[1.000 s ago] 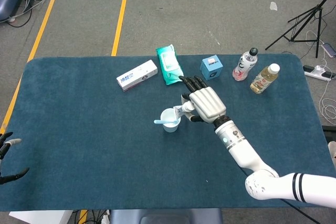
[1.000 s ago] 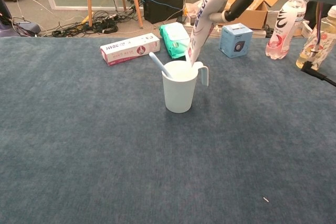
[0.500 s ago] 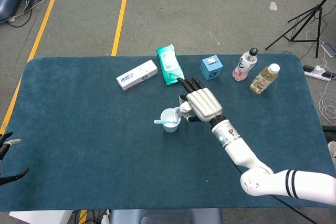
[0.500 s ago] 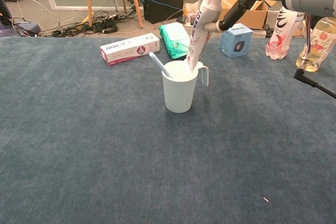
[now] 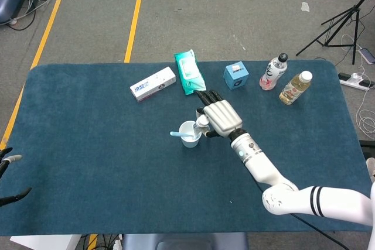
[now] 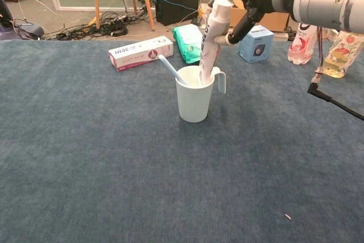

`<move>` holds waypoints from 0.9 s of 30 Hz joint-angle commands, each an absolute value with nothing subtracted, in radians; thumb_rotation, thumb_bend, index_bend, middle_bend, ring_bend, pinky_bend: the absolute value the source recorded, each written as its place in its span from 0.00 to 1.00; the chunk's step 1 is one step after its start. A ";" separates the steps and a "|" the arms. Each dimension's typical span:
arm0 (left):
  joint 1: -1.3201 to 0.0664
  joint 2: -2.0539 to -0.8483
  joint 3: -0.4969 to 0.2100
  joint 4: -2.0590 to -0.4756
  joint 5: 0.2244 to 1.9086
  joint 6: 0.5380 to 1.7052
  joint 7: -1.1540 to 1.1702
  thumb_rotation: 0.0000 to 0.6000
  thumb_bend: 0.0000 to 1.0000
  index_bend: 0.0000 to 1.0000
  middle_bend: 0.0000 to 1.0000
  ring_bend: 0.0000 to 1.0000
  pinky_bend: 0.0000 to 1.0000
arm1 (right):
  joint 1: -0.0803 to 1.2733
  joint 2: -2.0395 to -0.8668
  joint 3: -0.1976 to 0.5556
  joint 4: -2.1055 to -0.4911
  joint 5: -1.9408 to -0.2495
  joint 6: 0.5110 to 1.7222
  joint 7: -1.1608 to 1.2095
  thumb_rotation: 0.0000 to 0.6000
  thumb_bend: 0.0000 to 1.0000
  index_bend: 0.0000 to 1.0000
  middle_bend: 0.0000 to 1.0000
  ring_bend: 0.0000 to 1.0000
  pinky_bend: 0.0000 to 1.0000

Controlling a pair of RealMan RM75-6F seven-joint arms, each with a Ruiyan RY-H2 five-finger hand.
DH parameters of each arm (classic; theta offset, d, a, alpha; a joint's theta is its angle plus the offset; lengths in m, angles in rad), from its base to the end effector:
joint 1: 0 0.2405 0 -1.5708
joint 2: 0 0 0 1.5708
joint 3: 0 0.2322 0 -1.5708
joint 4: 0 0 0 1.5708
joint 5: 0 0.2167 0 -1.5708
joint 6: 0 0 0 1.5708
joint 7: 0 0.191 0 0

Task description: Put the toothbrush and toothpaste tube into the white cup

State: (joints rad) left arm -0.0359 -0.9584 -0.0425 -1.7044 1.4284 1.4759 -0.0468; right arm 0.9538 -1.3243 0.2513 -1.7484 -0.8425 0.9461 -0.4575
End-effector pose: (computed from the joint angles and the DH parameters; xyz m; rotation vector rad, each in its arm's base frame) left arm -0.3101 0.2093 0.1847 -1.3050 -0.9505 -0.8145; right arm -0.0367 -0.3921 0.0149 1.8993 -0.9090 0.9935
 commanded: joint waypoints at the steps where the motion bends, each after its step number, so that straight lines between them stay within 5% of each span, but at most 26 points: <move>1: -0.036 -0.958 -0.042 -1.705 1.429 1.476 -0.047 1.00 0.00 0.25 0.14 0.09 0.10 | 0.962 -1.333 0.246 -1.739 -0.831 0.942 -0.467 1.00 0.29 0.64 0.01 0.00 0.04; 27: -0.030 -0.952 -0.036 -1.714 1.447 1.487 -0.049 1.00 0.00 0.25 0.14 0.09 0.10 | 1.062 -1.500 0.214 -1.574 -0.705 0.892 -0.539 1.00 0.29 0.63 0.01 0.00 0.04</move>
